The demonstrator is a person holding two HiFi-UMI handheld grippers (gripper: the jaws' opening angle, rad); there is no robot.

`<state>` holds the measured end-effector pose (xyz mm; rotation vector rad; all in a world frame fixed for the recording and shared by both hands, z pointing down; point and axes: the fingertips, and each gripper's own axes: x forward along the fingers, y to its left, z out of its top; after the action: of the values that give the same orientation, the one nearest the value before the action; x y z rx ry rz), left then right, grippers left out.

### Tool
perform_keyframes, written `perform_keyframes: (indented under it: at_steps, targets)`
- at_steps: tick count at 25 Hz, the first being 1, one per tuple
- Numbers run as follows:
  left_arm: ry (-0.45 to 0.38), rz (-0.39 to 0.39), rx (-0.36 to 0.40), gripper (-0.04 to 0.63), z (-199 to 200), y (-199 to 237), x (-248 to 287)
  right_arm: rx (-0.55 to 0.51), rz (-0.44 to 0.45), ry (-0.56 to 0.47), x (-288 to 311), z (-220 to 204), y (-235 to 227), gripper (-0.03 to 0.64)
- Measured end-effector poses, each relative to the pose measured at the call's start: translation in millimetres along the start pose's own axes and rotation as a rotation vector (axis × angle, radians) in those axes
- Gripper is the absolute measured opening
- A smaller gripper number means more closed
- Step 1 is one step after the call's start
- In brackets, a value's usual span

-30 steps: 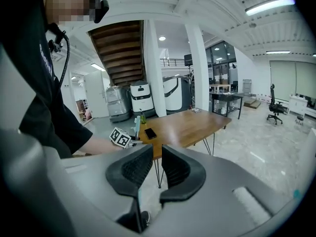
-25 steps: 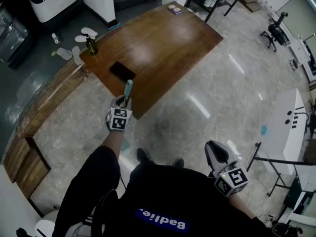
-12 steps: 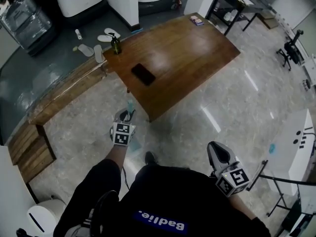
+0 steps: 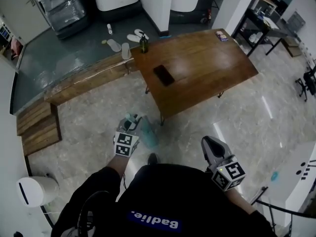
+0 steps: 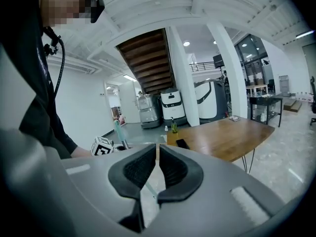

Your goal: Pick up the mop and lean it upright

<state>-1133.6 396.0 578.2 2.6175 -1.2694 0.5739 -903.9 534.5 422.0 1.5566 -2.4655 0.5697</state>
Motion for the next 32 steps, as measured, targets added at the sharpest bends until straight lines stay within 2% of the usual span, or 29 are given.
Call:
perform_keyframes:
  at_steps: [6,11,15,20,25,29,32]
  targets:
    - [-0.118,0.012,0.023,0.1,60.5,-65.4,-36.6,-0.021,0.116,-0.038,-26.3,-0.5,-12.5,0.02]
    - [-0.201,-0.011,0.068,0.1,114.7,-139.6,-65.0,0.015,0.171,-0.092,-64.4,-4.7,-34.4,0.008]
    - [-0.251,-0.016,0.028,0.1,148.0,-189.1,-89.2,0.053,0.227,-0.092,-85.1,-15.0,-42.5,0.005]
    - [-0.279,-0.026,-0.009,0.1,161.5,-231.1,-120.0,0.088,0.287,-0.115,-99.7,-29.1,-42.9,0.003]
    - [-0.319,-0.096,-0.026,0.1,187.5,-278.9,-139.1,0.092,0.324,-0.124,-111.8,-32.1,-37.1,0.003]
    - [-0.354,-0.186,-0.025,0.1,206.4,-310.1,-146.9,0.089,0.302,-0.147,-117.9,-29.4,-37.9,0.003]
    - [-0.36,-0.259,-0.02,0.1,206.4,-327.8,-144.5,0.07,0.258,-0.165,-124.9,-28.1,-43.4,0.003]
